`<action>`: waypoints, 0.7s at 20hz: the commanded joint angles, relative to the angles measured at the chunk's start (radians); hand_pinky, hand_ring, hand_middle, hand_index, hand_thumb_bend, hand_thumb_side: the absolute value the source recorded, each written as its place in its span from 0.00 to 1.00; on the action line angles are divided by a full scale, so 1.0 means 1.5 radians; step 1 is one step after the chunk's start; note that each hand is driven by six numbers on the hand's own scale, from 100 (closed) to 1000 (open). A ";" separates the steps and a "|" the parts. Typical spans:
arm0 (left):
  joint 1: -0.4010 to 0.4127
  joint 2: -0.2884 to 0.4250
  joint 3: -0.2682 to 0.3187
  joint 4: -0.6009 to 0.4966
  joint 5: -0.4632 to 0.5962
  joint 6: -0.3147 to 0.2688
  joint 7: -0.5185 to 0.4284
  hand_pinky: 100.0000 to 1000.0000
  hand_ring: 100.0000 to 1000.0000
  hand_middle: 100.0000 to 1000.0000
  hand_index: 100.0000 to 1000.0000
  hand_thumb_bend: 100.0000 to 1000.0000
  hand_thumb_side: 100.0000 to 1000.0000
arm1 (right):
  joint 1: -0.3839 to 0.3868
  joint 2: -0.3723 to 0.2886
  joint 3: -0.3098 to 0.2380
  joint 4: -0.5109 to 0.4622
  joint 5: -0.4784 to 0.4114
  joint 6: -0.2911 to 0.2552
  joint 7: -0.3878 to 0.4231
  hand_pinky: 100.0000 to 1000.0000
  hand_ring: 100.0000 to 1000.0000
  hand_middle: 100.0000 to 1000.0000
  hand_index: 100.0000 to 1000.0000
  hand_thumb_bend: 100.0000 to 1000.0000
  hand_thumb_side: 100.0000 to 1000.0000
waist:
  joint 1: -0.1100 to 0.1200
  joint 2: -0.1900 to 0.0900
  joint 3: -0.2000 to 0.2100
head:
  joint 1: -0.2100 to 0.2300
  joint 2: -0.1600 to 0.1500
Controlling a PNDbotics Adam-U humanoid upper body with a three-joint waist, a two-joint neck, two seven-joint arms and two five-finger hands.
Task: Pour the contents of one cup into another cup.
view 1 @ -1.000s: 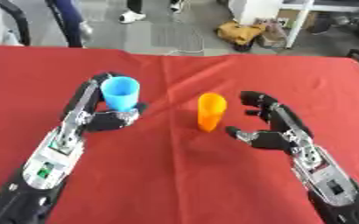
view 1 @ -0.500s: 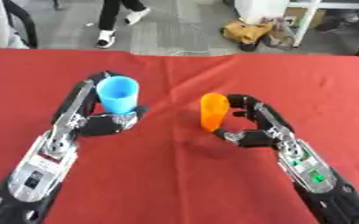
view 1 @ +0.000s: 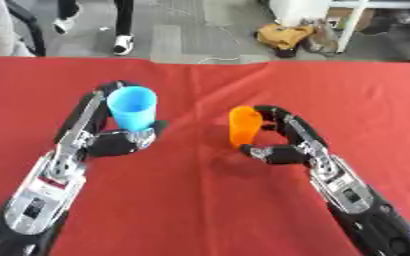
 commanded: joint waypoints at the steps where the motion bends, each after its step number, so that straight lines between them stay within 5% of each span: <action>1: -0.010 0.000 0.000 -0.015 0.004 -0.001 -0.003 0.36 0.40 0.43 0.64 0.47 0.00 | -0.016 -0.004 -0.006 0.006 0.011 -0.006 -0.003 0.82 0.87 0.78 0.85 0.52 0.00 | 0.004 -0.008 0.002 | -0.004 -0.008; 14: -0.011 -0.009 0.001 -0.017 0.009 -0.003 -0.005 0.36 0.40 0.43 0.64 0.47 0.00 | -0.041 0.017 -0.010 0.060 0.026 -0.016 -0.008 0.80 0.85 0.76 0.85 0.52 0.00 | 0.012 -0.001 0.013 | -0.012 -0.019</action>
